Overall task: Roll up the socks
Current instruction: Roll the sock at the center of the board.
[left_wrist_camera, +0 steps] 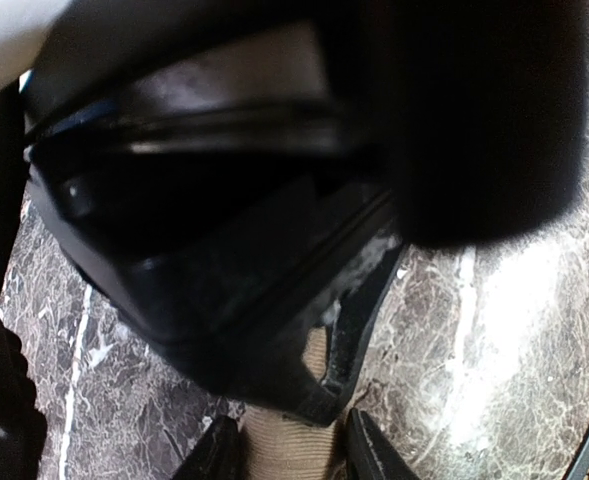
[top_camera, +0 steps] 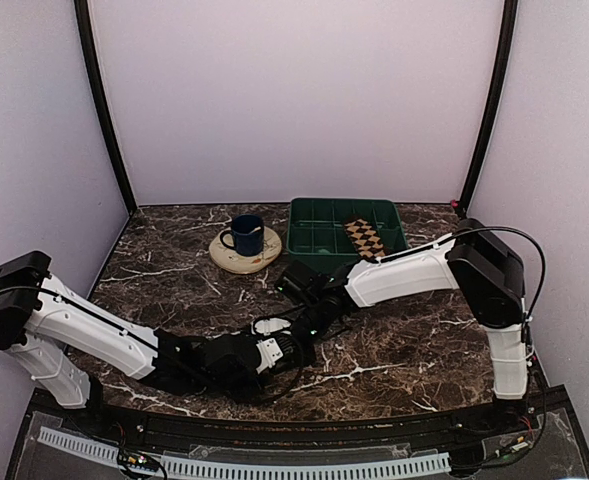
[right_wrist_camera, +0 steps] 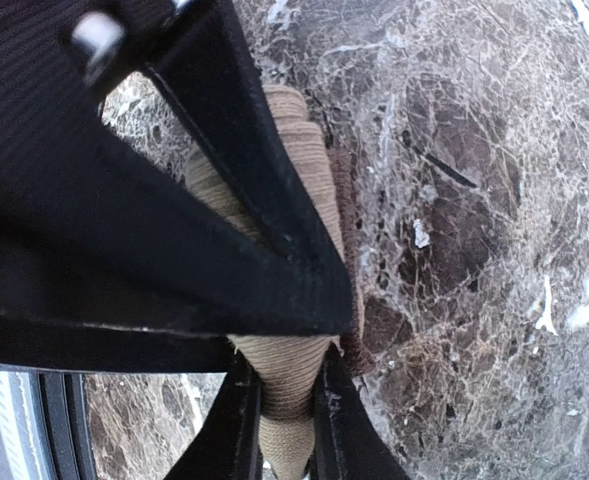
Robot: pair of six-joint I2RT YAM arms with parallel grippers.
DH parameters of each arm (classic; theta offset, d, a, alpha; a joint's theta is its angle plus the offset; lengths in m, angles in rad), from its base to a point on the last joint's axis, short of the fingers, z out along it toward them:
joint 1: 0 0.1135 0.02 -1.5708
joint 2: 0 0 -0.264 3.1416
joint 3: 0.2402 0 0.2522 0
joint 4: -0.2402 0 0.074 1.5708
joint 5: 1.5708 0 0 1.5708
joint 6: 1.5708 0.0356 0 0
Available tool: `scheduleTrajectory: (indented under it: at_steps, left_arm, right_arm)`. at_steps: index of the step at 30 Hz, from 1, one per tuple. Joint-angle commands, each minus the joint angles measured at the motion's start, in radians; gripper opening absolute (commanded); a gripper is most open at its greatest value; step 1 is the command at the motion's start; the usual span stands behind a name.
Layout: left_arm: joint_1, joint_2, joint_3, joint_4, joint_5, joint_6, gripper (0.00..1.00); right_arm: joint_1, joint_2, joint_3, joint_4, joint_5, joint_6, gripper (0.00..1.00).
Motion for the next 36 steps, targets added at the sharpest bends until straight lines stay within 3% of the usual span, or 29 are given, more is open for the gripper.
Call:
scheduleTrajectory:
  at_steps: [1, 36]
  left_arm:
    - [0.015, 0.043, 0.008, -0.147, -0.027, -0.058, 0.39]
    - [0.017, 0.225, 0.113, -0.211, 0.147, 0.012, 0.38]
  right_arm:
    - [0.021, 0.053, -0.034, -0.158, 0.05, 0.009, 0.0]
    - [-0.008, 0.04, -0.034, -0.237, 0.016, -0.01, 0.0]
